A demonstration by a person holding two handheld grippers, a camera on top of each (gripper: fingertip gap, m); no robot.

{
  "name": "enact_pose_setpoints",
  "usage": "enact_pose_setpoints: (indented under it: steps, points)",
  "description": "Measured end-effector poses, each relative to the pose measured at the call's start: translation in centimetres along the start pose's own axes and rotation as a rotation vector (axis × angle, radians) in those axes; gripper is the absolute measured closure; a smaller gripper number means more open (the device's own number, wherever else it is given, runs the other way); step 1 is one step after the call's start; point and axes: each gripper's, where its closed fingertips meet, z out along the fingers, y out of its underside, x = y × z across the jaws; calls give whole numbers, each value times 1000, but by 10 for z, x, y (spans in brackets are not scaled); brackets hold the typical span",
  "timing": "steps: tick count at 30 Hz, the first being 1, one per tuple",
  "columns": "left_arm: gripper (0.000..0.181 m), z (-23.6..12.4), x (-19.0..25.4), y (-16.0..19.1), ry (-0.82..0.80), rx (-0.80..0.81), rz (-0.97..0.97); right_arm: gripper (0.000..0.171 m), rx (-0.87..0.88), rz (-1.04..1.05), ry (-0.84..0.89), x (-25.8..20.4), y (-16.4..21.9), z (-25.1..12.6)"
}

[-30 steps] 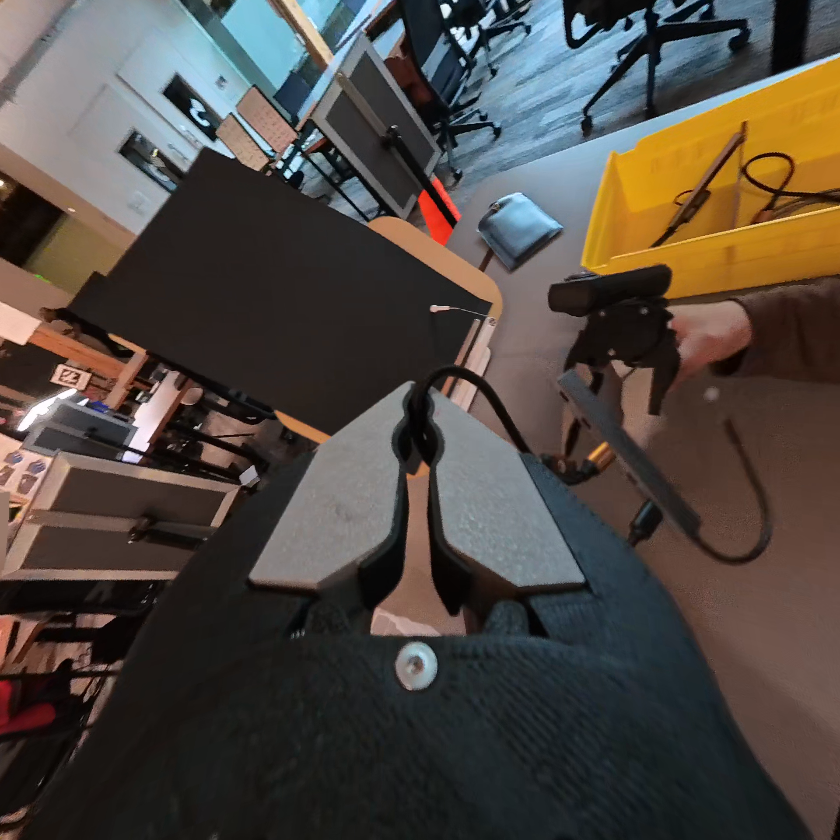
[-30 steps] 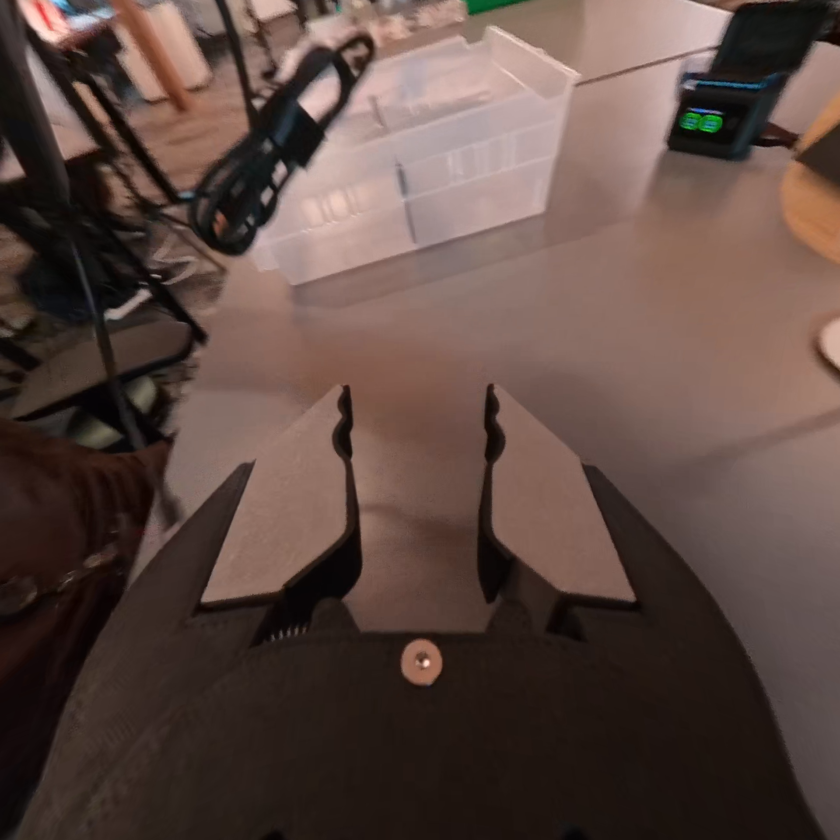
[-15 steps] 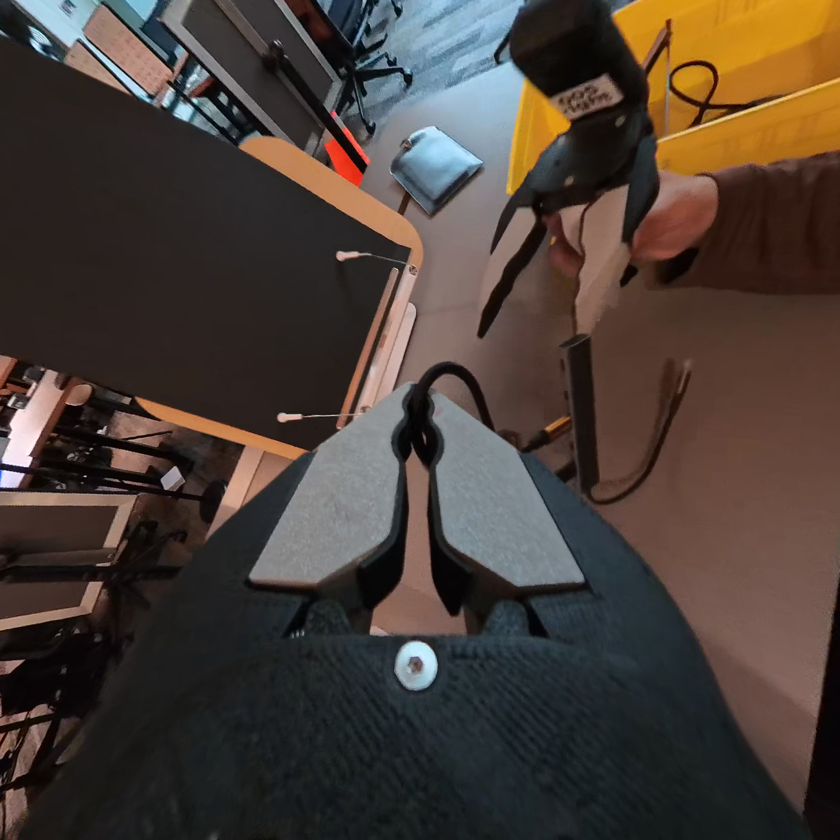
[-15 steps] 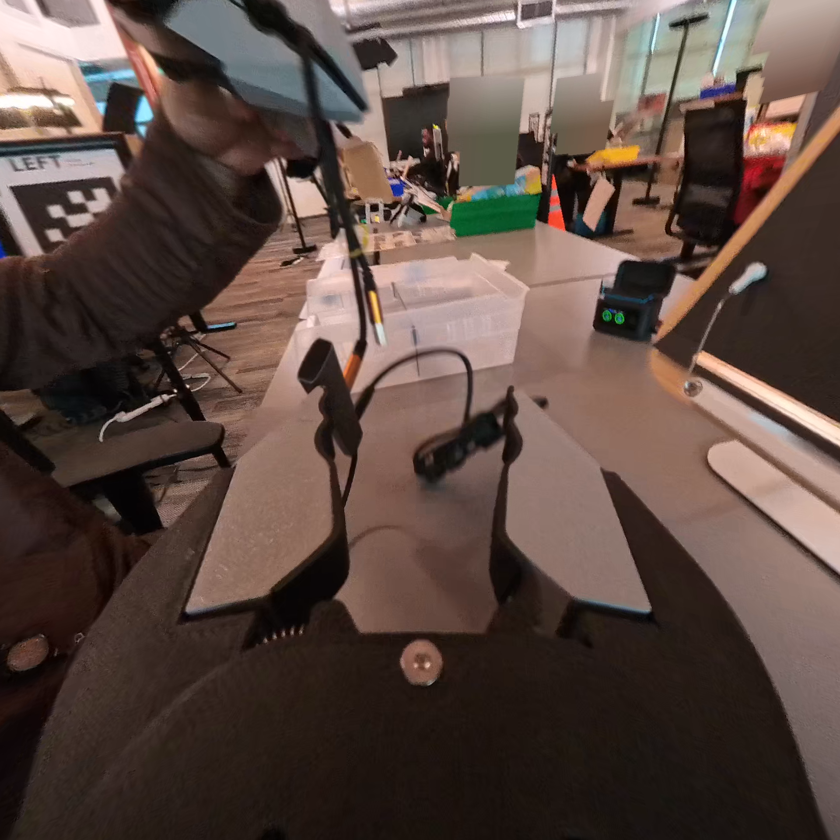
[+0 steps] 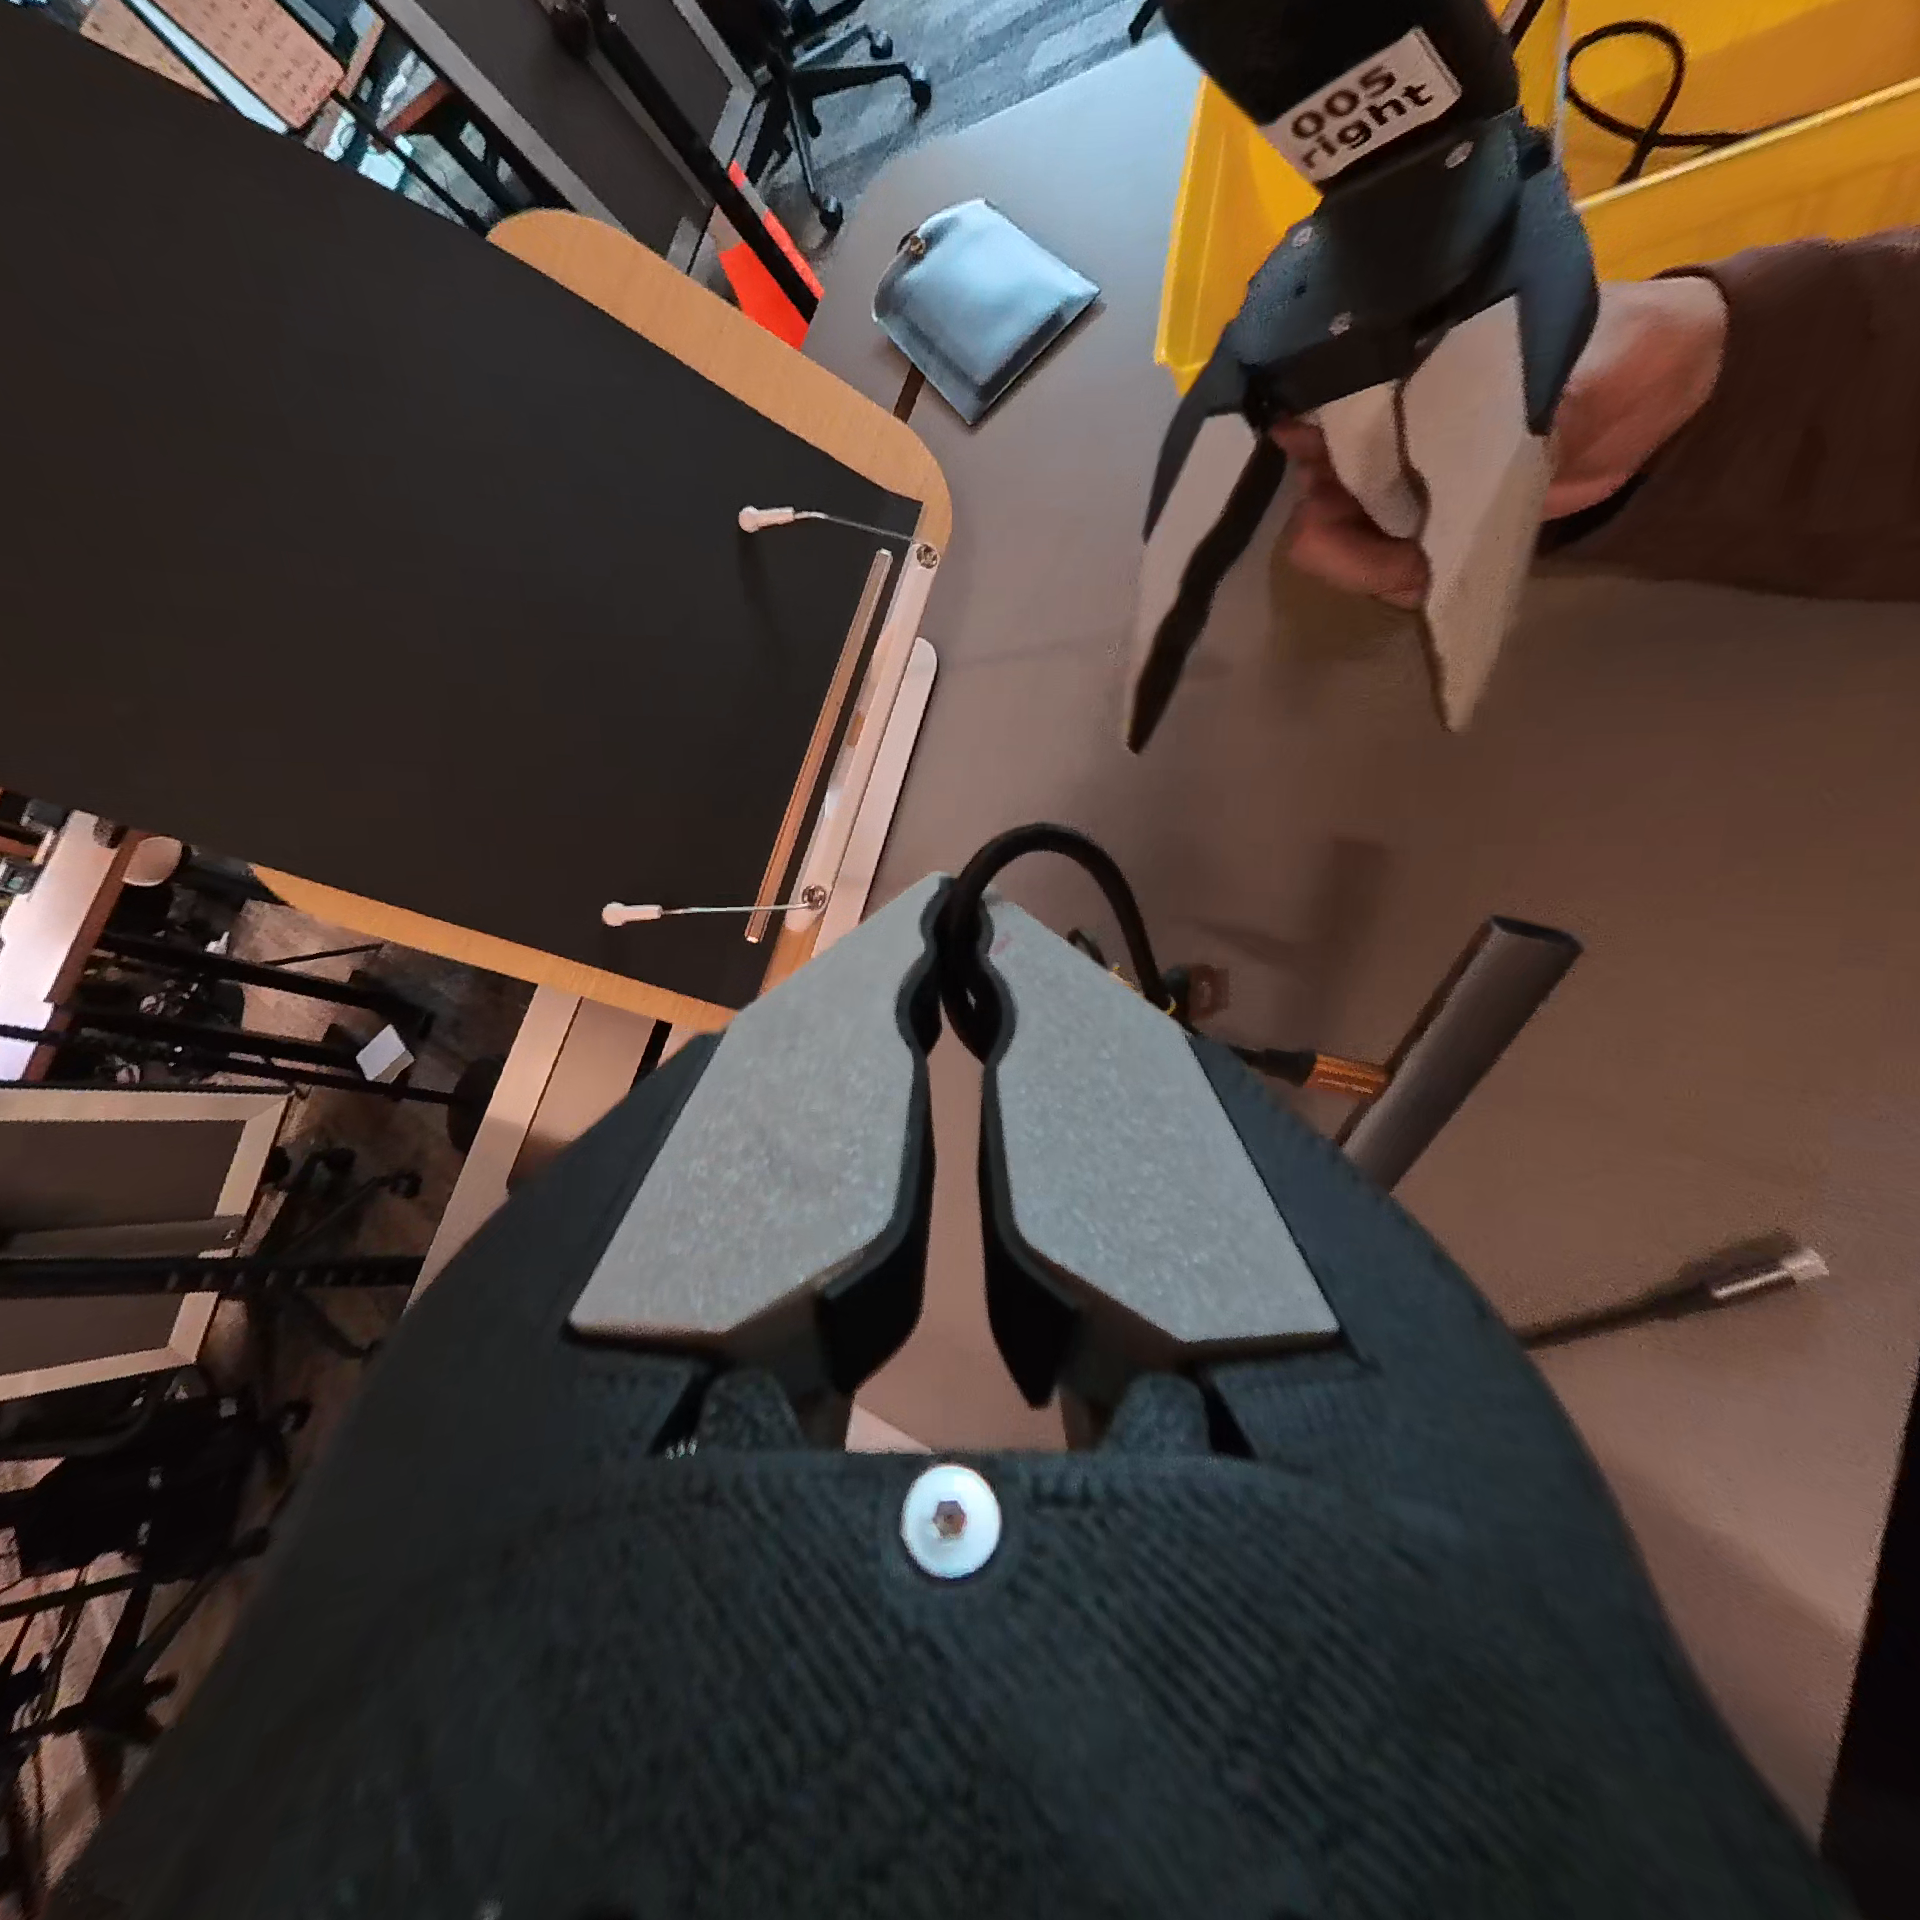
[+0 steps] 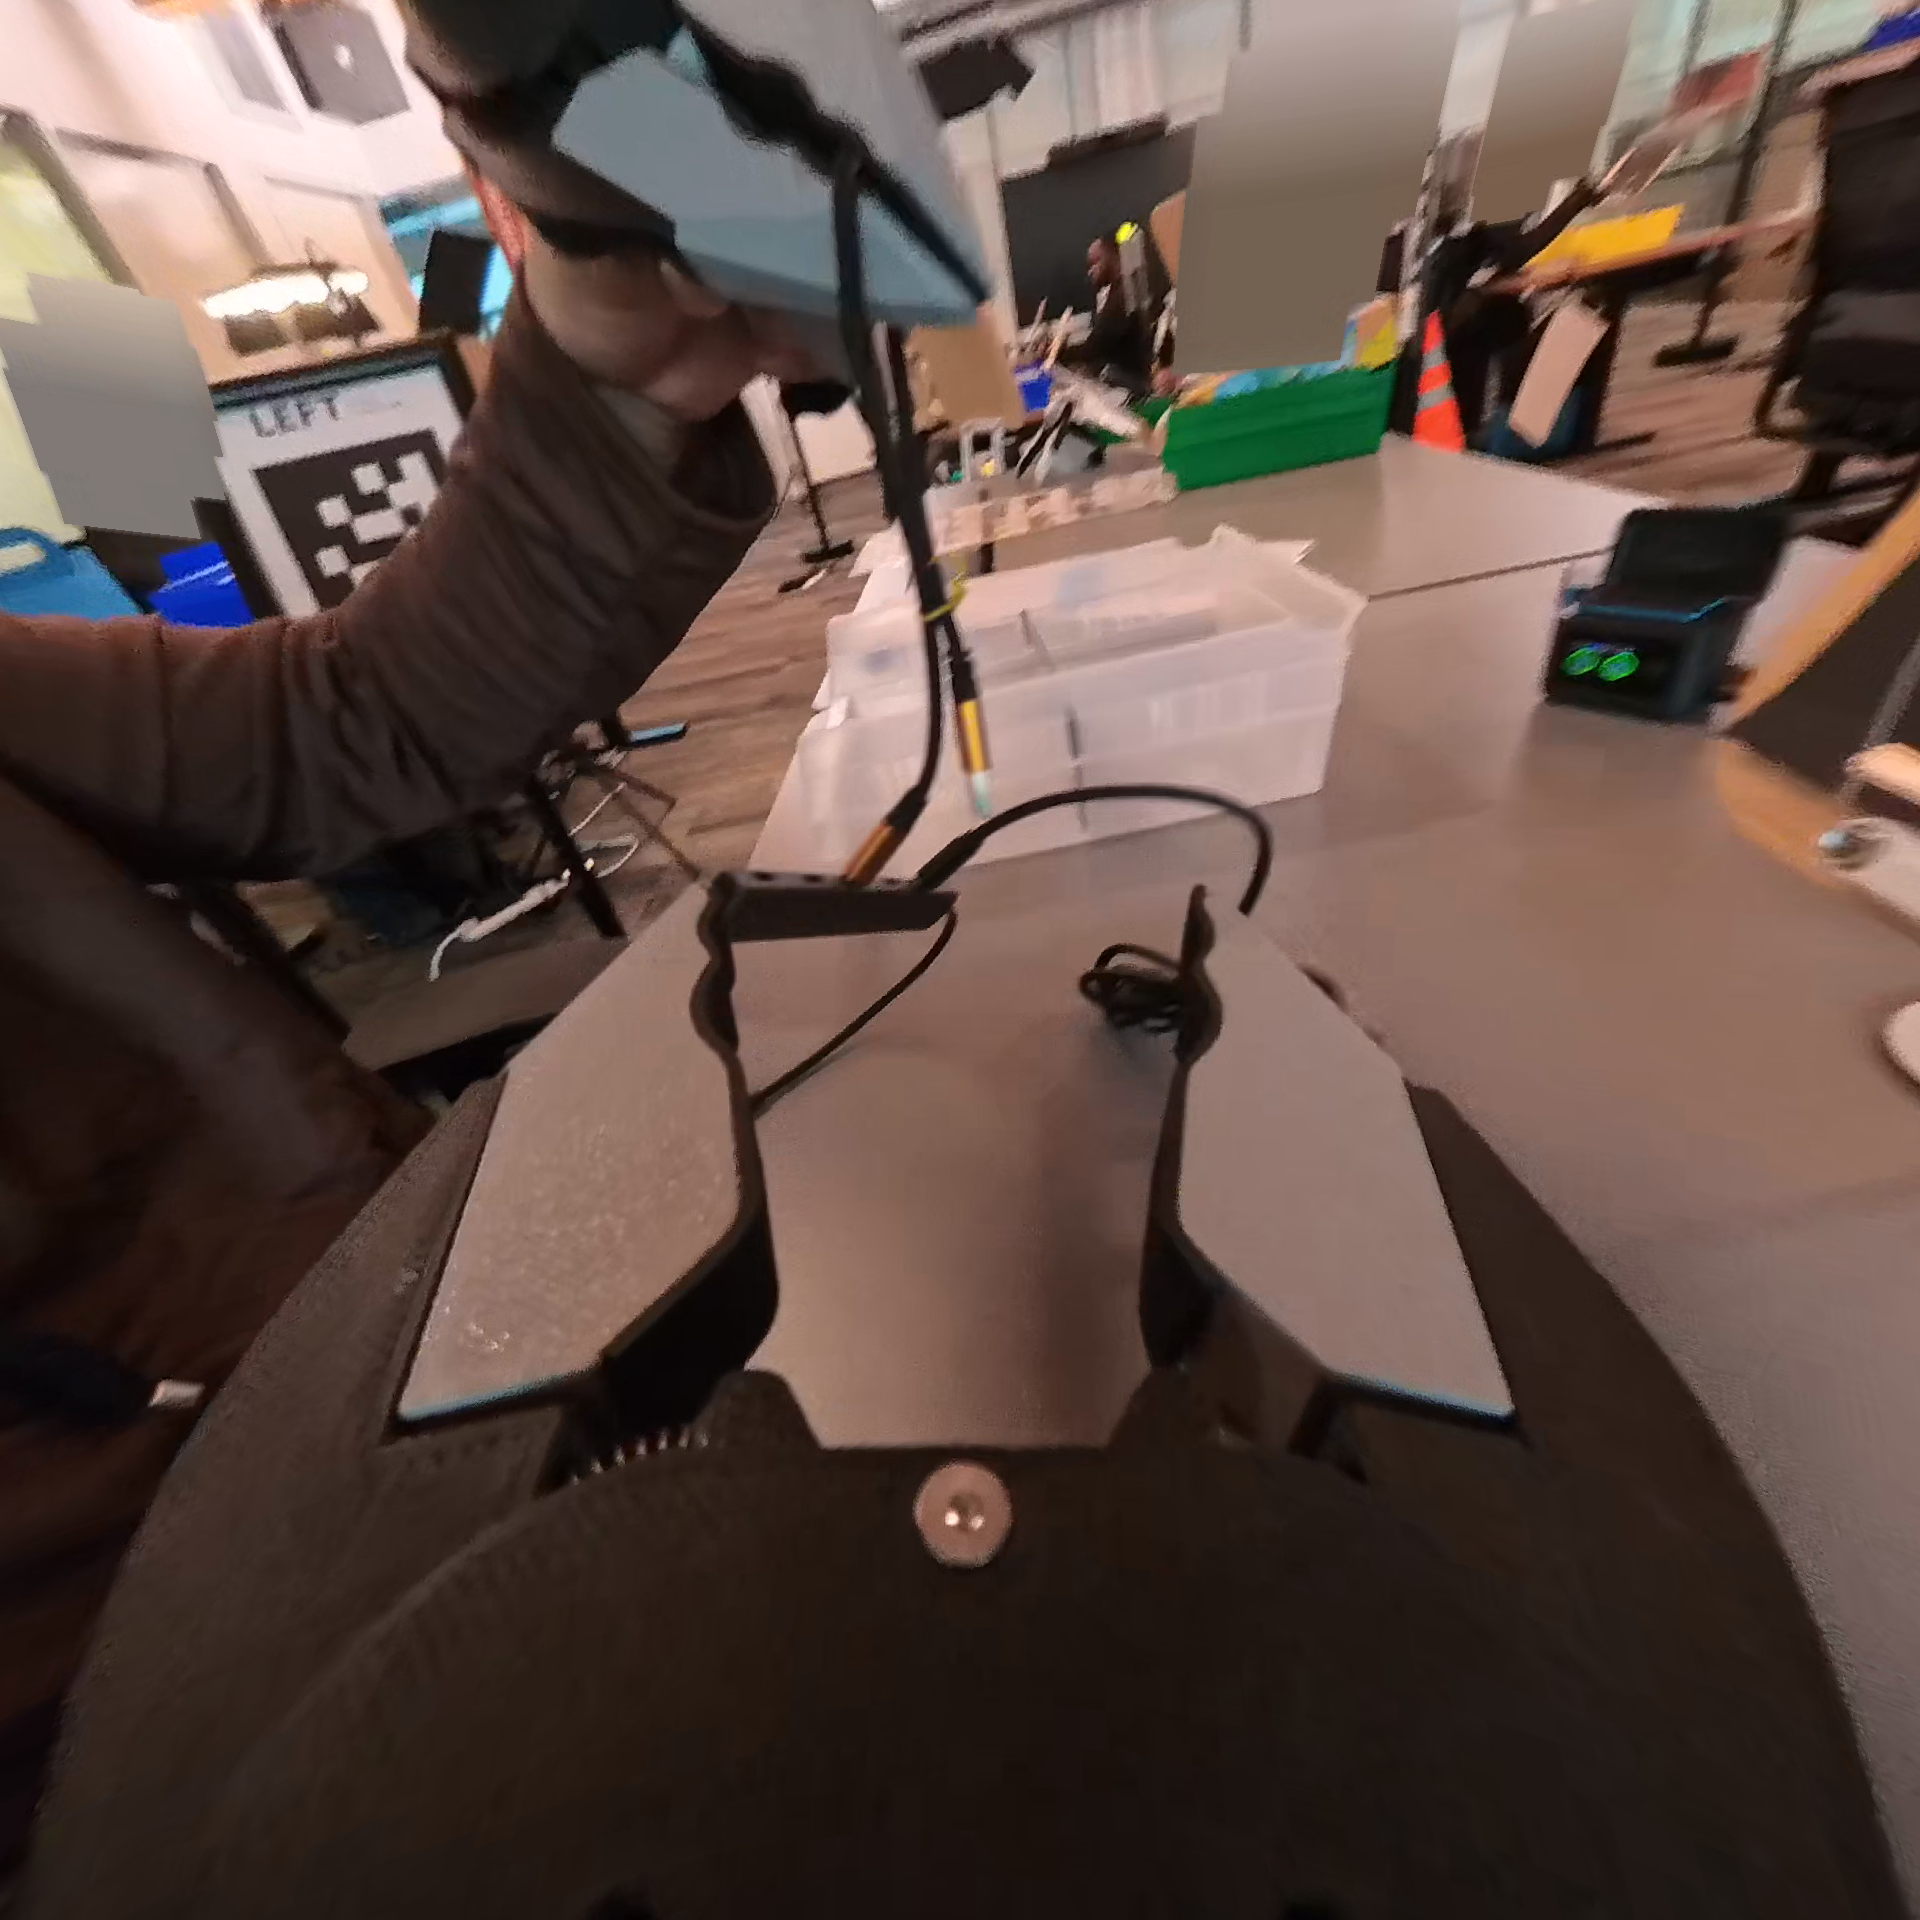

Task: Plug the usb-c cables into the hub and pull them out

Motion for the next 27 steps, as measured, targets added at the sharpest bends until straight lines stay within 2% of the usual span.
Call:
enact_pose_setpoints:
  steps: [1, 5, 10, 11, 12, 13, 16, 21, 24, 27]
  points:
    - [181, 0, 0, 2, -1, -8, 1, 87, -30, 3, -20, -4, 5, 6]
    - [181, 2, 2, 4, 0, -21, -14, 89, -126, 20, -60, -16, 27, 34]
    - [181, 7, 0, 3, -16, -33, -47, 101, -172, 33, -55, -22, 40, 59]
    - [181, 9, 0, 3, -19, -36, -48, 121, -187, 37, -44, -21, 44, 60]
    - [181, 11, 0, 3, -17, -43, -49, 156, -217, 35, -20, -17, 49, 60]
    - [181, 13, 1, 4, -18, -50, -50, 160, -257, 21, 31, -9, 56, 59]
    - [181, 20, 1, 6, -19, -62, -70, 163, -345, 39, 40, -5, 71, 55]
    - [181, 25, 0, 0, 20, 5, -159, 164, -262, 188, 2, 2, 66, 55]
    - [181, 27, -1, 2, 28, 20, -185, 164, -281, 143, 29, 6, 67, 51]
    - [181, 26, -4, 6, 33, 59, -289, 164, -263, 127, 88, 15, 63, 45]
